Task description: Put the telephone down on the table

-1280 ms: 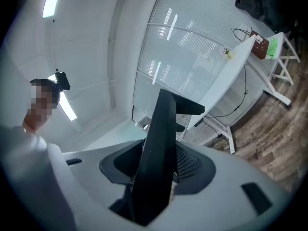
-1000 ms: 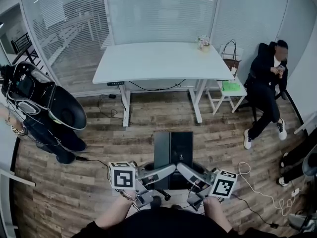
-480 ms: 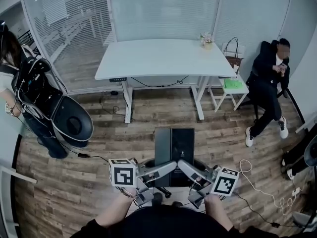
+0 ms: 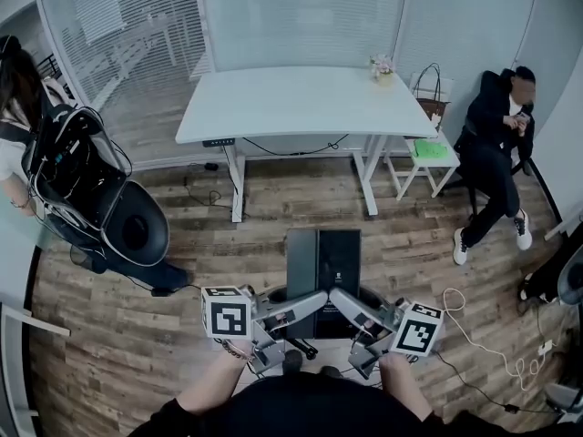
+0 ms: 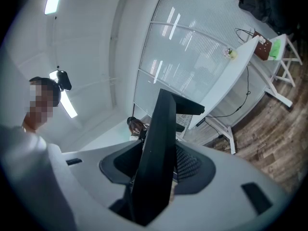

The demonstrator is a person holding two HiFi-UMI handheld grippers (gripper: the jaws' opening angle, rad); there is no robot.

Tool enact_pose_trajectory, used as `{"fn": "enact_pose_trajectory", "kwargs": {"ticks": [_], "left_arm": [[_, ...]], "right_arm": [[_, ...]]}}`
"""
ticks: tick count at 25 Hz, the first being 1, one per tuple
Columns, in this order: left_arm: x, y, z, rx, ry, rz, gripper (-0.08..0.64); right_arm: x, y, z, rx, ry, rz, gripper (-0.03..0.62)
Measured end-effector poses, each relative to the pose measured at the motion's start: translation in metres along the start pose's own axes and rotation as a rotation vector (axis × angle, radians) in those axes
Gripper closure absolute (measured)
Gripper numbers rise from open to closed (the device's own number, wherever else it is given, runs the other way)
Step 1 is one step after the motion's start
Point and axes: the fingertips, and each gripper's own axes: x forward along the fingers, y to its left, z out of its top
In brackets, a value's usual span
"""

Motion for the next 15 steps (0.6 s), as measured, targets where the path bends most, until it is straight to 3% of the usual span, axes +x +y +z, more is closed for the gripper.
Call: {"fn": "enact_pose_trajectory", "kwargs": {"ticks": [15], "left_arm": [[-0.002,0.009,0.012,-0.014,0.034,-0.038,0.365]], "right_arm": [[0.011,-0.006,0.004,-0.006,-0.053,-0.028,0.400]]}}
